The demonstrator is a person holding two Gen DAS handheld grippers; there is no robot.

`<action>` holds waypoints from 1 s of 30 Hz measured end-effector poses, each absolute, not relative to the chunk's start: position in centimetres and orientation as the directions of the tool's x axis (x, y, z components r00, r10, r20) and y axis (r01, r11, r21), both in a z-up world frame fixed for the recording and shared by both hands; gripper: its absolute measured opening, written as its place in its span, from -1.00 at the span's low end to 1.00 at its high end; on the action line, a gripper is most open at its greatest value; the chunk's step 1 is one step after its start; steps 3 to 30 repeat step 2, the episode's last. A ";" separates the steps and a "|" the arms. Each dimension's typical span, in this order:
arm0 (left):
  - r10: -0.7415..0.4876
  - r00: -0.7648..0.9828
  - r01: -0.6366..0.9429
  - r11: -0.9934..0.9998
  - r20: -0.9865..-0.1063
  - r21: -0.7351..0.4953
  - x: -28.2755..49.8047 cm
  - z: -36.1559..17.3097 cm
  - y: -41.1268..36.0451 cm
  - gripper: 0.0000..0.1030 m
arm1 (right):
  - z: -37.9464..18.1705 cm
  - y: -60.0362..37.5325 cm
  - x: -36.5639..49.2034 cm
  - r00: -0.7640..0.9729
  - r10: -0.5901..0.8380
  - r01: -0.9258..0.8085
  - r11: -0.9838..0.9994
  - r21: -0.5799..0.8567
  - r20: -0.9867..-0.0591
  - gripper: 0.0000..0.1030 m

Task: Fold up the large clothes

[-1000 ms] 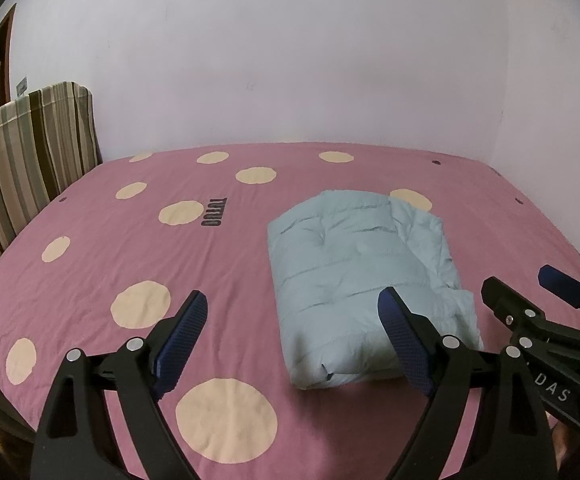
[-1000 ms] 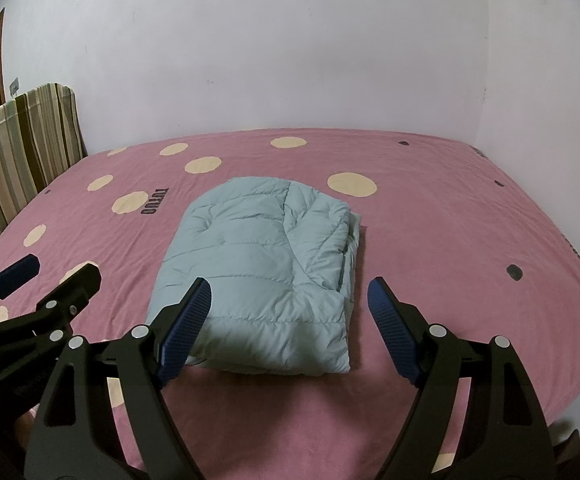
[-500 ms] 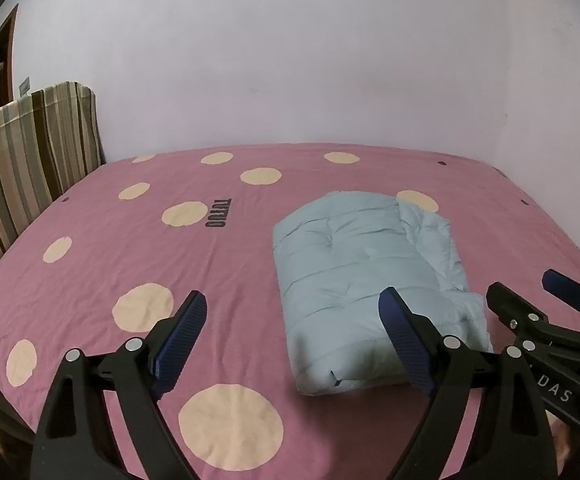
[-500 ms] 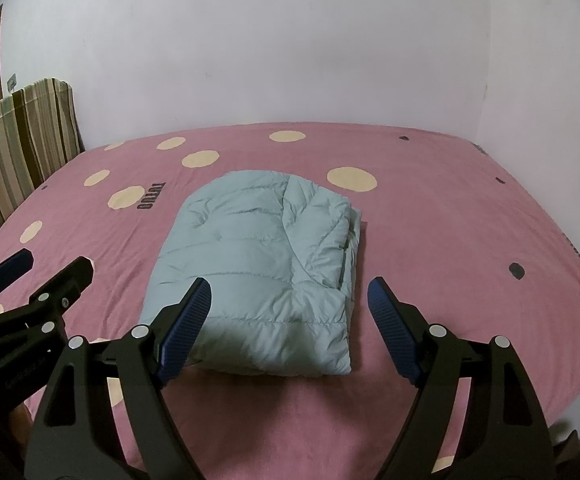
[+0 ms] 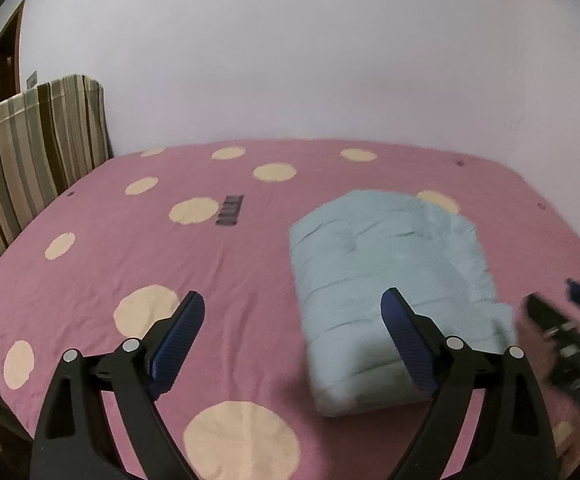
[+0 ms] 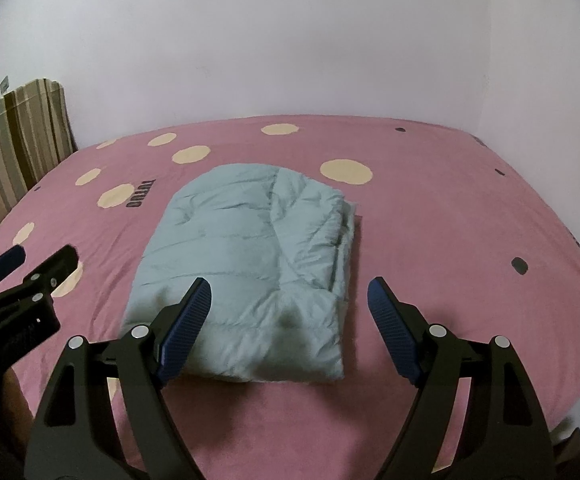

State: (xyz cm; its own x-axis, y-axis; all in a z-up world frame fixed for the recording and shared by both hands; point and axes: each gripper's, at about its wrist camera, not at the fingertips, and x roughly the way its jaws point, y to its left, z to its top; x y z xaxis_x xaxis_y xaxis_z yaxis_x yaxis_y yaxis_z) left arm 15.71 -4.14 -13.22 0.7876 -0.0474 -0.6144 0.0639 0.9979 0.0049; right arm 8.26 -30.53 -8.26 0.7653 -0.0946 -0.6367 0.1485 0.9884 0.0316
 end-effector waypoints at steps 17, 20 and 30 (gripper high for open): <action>-0.008 0.773 0.032 0.999 -0.634 0.027 17.0 -14.3 -3.0 0.72 | -8.5 -31.4 8.6 0.761 -0.111 0.169 0.985 0.030 -0.639 0.59; -0.008 0.773 0.032 0.999 -0.634 0.027 17.0 -14.3 -3.0 0.72 | -8.5 -31.4 8.6 0.761 -0.111 0.169 0.985 0.030 -0.639 0.59; -0.008 0.773 0.032 0.999 -0.634 0.027 17.0 -14.3 -3.0 0.72 | -8.5 -31.4 8.6 0.761 -0.111 0.169 0.985 0.030 -0.639 0.59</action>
